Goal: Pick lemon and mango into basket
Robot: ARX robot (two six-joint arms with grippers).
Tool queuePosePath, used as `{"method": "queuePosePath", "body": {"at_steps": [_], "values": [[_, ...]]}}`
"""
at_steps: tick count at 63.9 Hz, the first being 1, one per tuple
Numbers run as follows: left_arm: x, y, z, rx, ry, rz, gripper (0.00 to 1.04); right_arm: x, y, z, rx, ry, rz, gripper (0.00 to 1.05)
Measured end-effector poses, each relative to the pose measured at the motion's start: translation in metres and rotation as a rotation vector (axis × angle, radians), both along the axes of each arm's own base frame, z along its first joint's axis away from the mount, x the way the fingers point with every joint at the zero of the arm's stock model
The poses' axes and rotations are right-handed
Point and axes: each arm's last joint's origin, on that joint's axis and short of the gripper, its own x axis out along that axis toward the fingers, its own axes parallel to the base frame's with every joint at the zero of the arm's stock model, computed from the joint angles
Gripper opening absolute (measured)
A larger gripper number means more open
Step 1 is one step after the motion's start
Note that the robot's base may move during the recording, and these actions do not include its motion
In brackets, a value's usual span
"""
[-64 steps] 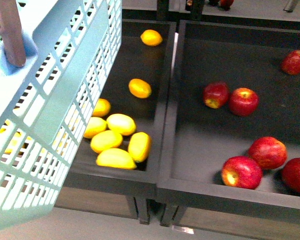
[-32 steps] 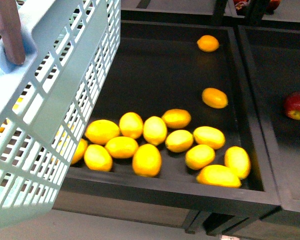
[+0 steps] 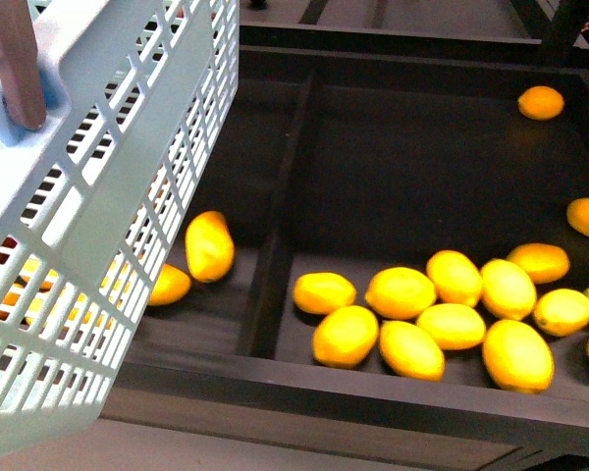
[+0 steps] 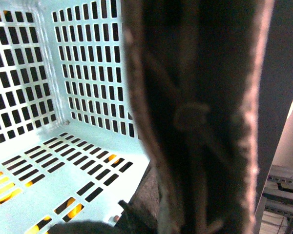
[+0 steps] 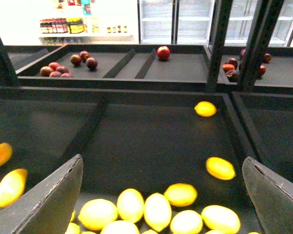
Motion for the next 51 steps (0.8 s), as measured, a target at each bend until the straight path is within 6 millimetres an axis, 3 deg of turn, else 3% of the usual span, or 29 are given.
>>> {"method": "queuePosePath", "body": {"at_steps": [40, 45, 51], "values": [[0.001, 0.003, 0.0, 0.024, -0.002, 0.025, 0.05, 0.0, 0.0, 0.0, 0.0, 0.0, 0.003, 0.96], [0.006, -0.002, 0.003, 0.144, 0.147, -0.089, 0.05, 0.0, 0.0, 0.0, 0.0, 0.0, 0.002, 0.96], [0.03, -0.022, 0.0, 0.501, 0.236, -0.321, 0.05, 0.0, 0.0, 0.0, 0.0, 0.0, 0.003, 0.96]]}}
